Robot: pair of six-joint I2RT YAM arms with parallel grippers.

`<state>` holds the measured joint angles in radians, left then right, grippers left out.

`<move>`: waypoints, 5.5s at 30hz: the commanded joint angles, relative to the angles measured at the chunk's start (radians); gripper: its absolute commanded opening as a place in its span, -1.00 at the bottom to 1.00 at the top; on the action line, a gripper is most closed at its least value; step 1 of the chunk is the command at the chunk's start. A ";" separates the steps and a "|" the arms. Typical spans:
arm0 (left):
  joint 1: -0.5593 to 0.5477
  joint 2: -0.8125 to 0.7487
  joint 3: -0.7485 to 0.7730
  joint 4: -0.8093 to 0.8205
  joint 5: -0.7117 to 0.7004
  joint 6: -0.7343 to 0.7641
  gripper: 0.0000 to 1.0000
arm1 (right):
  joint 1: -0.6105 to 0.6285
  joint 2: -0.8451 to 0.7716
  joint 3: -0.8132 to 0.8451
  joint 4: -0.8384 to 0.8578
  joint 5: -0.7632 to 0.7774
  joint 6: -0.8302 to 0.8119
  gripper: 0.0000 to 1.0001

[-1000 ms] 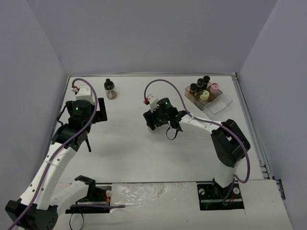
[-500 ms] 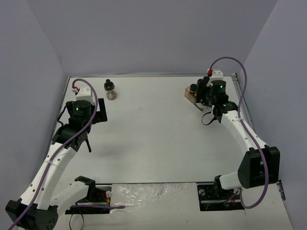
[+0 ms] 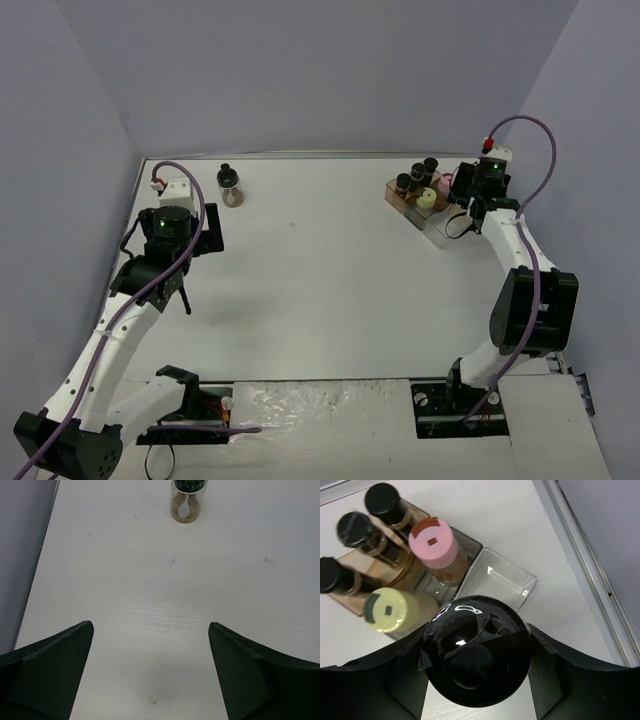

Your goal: Organize the condiment bottles

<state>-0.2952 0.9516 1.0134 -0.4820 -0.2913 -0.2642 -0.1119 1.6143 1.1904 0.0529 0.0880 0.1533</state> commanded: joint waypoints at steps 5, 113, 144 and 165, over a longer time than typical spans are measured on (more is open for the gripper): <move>0.007 -0.008 0.036 0.046 -0.006 0.011 0.94 | -0.040 0.097 0.101 0.158 -0.014 0.011 -1.00; -0.506 0.822 0.096 0.730 0.313 0.023 0.70 | 0.176 -0.605 -0.376 0.135 -0.477 0.055 1.00; -0.017 -0.057 0.028 0.139 0.119 0.027 0.94 | 0.730 -0.152 -0.189 0.130 -0.234 -0.141 1.00; -0.009 -0.085 -0.026 0.154 0.061 0.066 0.94 | 0.758 -0.031 -0.209 0.239 -0.031 -0.117 -0.57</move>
<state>-0.3058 0.8795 0.9691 -0.3710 -0.2127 -0.2127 0.6605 1.6519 0.9945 0.2044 -0.0126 0.0269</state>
